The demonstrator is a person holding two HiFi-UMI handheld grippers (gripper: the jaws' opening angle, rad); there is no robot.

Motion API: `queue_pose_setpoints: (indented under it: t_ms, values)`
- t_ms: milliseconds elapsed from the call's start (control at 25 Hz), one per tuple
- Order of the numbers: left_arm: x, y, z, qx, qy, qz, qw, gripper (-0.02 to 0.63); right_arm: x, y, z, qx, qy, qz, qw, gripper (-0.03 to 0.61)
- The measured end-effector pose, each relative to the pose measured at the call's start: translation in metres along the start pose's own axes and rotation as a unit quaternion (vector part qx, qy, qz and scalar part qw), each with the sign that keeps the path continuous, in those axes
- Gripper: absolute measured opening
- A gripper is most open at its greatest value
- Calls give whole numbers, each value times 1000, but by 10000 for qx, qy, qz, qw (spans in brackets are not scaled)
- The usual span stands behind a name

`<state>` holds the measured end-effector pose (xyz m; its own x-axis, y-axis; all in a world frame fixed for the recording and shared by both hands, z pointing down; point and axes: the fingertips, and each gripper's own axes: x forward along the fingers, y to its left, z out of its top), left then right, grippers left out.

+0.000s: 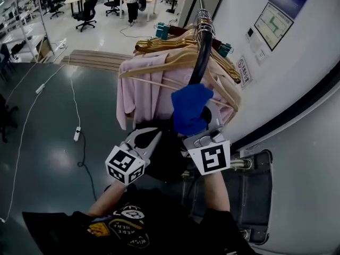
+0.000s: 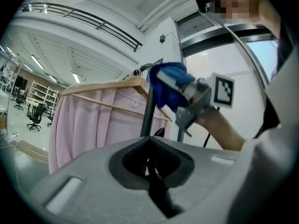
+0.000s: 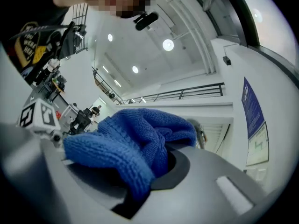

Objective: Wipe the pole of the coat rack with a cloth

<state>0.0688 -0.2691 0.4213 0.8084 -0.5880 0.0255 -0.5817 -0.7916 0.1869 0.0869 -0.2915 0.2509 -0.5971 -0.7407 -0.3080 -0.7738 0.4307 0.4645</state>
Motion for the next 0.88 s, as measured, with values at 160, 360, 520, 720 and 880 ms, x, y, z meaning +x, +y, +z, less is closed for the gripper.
queue_pose_setpoints:
  t_ms: [160,360,520,720,880]
  values:
    - [-3,-2,-3,15,45,-18,10000,2,-31,59,-88,534,832,373,9944,19]
    - [-6,-4,-2,39,60,-49,10000,2,-41,49,-91,1496,825,98,9853,21]
    - [-13,1,-1,124,46,121,9998,2,-79,35,-91,1755,980,-566,9780,21]
    - [-22,11,-8,599,172,549,9965,2,-133,38,-115,1668,1630,-1383,9625,21]
    - [-23,3,-17,579,278,508,9966,2,-157,45,-136,2000,1896,-1554,9486,21]
